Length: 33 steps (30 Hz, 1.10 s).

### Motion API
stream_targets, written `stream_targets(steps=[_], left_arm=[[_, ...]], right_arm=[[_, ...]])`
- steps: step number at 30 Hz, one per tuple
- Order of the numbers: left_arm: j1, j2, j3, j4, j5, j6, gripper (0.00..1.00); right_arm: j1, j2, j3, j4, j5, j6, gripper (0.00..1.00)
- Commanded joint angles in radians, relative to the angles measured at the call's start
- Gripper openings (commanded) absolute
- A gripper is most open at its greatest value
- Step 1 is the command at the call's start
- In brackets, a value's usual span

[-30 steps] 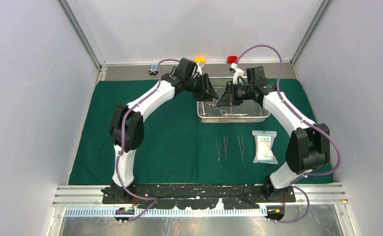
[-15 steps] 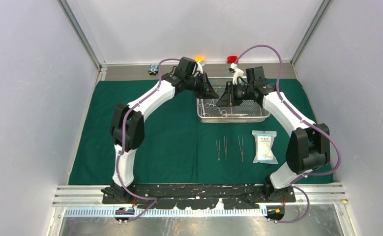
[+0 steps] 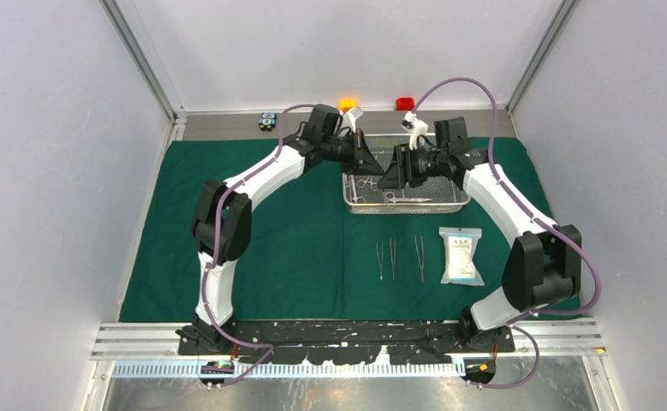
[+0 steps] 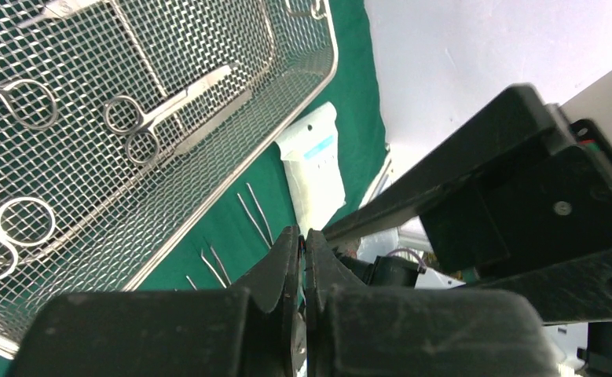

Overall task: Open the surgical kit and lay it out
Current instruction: Place the medical item in the surgical kit.

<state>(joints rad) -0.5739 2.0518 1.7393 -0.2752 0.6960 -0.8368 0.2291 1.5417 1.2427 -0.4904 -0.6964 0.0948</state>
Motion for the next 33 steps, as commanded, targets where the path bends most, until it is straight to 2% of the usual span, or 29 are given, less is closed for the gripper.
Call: stream_targets(steps=[1,4,6,10,13,15,19,27,29,31,33], left_arm=[[0.007,-0.101,-0.050,0.182,0.114,0.032,0.00],[0.008,-0.117,-0.082,0.251,0.150,0.031,0.00],[0.009,-0.127,-0.105,0.308,0.180,0.015,0.00],[0.012,-0.151,-0.166,0.459,0.228,-0.041,0.00],[0.013,-0.169,-0.199,0.543,0.242,-0.071,0.00],[0.014,-0.176,-0.211,0.555,0.241,-0.071,0.00],[0.016,-0.188,-0.234,0.574,0.232,-0.073,0.00],[0.023,-0.207,-0.268,0.587,0.216,-0.059,0.00],[0.025,-0.212,-0.266,0.550,0.192,-0.043,0.08],[0.025,-0.218,-0.241,0.447,0.133,0.001,0.22],[0.023,-0.213,-0.196,0.322,0.042,0.027,0.31]], right_arm=[[-0.032,-0.076,-0.019,-0.002,-0.094,-0.049,0.57],[-0.035,-0.086,-0.038,-0.016,-0.126,-0.079,0.64],[-0.039,-0.094,-0.055,-0.017,-0.150,-0.089,0.65],[-0.048,-0.103,-0.079,-0.029,-0.234,-0.124,0.65],[-0.048,-0.107,-0.082,-0.039,-0.289,-0.139,0.61],[-0.048,-0.111,-0.083,-0.039,-0.328,-0.140,0.55],[-0.049,-0.120,-0.084,-0.043,-0.348,-0.142,0.35],[-0.052,-0.142,-0.080,-0.046,-0.320,-0.129,0.02],[-0.052,-0.148,-0.077,-0.051,-0.264,-0.125,0.01],[-0.046,-0.152,-0.071,-0.056,-0.168,-0.117,0.01],[-0.034,-0.149,-0.063,-0.059,-0.071,-0.107,0.01]])
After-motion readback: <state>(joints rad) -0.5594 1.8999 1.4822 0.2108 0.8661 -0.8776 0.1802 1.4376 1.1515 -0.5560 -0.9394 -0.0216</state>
